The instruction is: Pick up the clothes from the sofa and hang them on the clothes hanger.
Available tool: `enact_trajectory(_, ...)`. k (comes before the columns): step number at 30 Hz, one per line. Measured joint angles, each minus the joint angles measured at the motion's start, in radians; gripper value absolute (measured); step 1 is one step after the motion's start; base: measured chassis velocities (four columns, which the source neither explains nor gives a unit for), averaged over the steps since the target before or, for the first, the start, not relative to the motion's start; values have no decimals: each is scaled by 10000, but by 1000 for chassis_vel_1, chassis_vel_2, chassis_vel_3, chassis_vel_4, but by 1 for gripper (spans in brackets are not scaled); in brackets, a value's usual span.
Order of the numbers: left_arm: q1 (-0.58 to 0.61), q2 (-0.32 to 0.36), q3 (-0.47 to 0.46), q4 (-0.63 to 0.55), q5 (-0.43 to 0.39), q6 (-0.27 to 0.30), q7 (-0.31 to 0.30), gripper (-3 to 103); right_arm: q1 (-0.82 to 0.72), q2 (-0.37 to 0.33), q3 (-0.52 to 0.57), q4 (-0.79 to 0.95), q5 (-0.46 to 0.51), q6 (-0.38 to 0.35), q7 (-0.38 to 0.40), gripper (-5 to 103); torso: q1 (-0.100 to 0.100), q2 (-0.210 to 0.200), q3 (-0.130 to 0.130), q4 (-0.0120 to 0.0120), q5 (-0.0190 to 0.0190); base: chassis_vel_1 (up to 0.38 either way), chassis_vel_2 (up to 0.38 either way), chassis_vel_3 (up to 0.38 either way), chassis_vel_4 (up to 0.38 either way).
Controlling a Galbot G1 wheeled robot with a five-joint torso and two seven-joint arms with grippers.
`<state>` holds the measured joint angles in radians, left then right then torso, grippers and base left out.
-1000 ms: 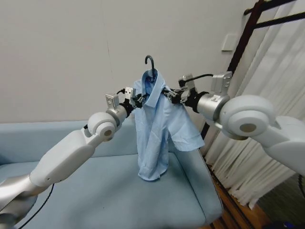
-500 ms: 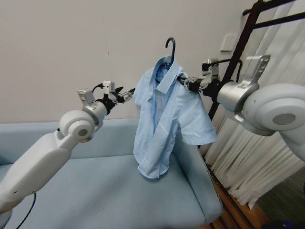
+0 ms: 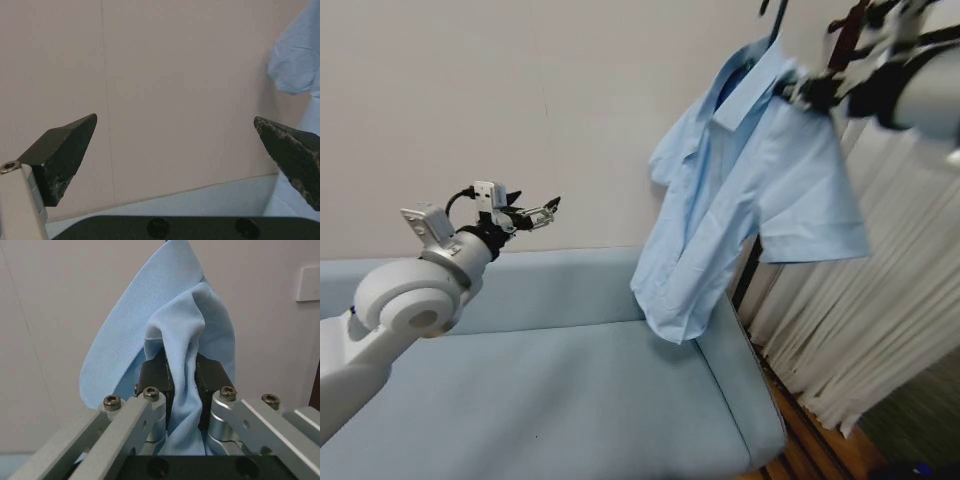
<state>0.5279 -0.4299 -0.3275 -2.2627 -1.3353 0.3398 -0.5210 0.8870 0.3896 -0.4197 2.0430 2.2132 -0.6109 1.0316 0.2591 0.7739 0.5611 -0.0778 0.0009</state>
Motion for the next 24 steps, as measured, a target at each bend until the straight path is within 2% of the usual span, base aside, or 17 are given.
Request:
enact_trajectory(2,272,0,-290,-56,-28,26,-40,100,385,41,-411,-68,99,107,239,8,0,-1,0,4,2,0,0,0,0)
enact_trajectory(5,794,-69,-859,2,-43,79,-64,100,1336,186,-1681,-335,322,486,828,8,1,-1,3,7,0,0,0,0,0)
enact_trajectory(10,822,-236,-838,154,-2,82,-60,100,2273,414,-2951,-974,201,954,1397,8,3,-1,3,-2,7,0,0,0,0)
enact_trajectory(13,727,-315,-674,222,60,81,-49,100,2514,532,-3462,-1449,-309,991,1526,8,3,-1,2,-5,3,0,0,0,0)
enact_trajectory(17,689,-453,-492,362,204,74,-22,100,3074,844,-5042,-2602,-1903,860,1675,8,4,-2,5,0,13,0,0,0,0)
enact_trajectory(18,689,-453,-492,362,204,74,-22,100,3074,844,-5042,-2602,-1903,860,1675,8,4,-2,5,0,13,0,0,0,0)
enact_trajectory(20,709,-609,-404,467,325,73,14,100,3794,1208,-6088,-3262,-1967,730,1933,8,4,-2,5,-1,8,0,0,0,0)
enact_trajectory(24,623,-939,-170,679,559,41,151,100,4821,1883,-7225,-4355,-1359,653,2134,8,3,-2,4,1,2,0,0,0,0)
